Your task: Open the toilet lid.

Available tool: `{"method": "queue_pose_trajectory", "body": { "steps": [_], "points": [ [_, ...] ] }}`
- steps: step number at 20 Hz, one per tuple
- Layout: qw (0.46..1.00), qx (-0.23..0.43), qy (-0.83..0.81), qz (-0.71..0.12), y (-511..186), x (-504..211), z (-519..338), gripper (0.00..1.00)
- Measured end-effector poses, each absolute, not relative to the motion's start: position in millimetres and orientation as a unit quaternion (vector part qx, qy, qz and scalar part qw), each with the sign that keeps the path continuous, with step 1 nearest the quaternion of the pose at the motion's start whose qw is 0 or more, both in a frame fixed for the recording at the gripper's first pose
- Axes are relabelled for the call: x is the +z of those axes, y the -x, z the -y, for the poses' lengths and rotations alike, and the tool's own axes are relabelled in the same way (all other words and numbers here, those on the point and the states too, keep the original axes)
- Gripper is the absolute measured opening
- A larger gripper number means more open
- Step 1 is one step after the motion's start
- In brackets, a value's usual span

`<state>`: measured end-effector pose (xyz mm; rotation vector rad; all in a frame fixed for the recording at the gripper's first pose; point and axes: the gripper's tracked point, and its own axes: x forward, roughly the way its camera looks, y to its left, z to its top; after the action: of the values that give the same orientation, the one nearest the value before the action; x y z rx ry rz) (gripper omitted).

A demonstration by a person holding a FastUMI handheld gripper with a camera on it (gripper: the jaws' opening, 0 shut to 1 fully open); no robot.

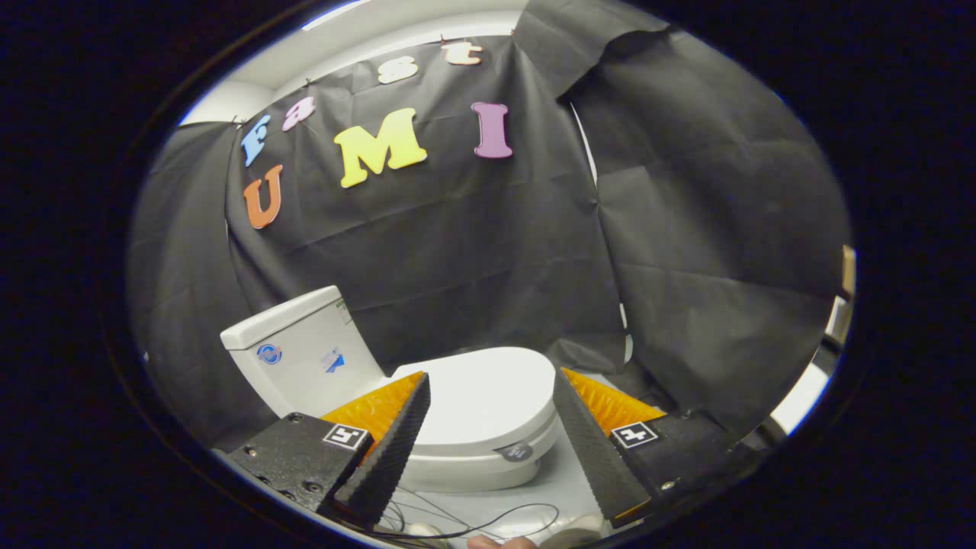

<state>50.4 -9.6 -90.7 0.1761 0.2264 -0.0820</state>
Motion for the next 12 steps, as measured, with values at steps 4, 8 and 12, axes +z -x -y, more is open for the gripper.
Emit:
{"method": "queue_pose_trajectory", "body": {
  "steps": [4,8,12],
  "points": [
    [0.976,-0.036,-0.141,-0.163,-68.8,-135.6,2.4,1.00],
    [0.961,-0.046,-0.188,-0.200,-85.6,-172.2,10.0,1.00],
    [0.948,-0.055,-0.216,-0.227,-104.9,-202.1,12.4,1.00]
  ]
}}
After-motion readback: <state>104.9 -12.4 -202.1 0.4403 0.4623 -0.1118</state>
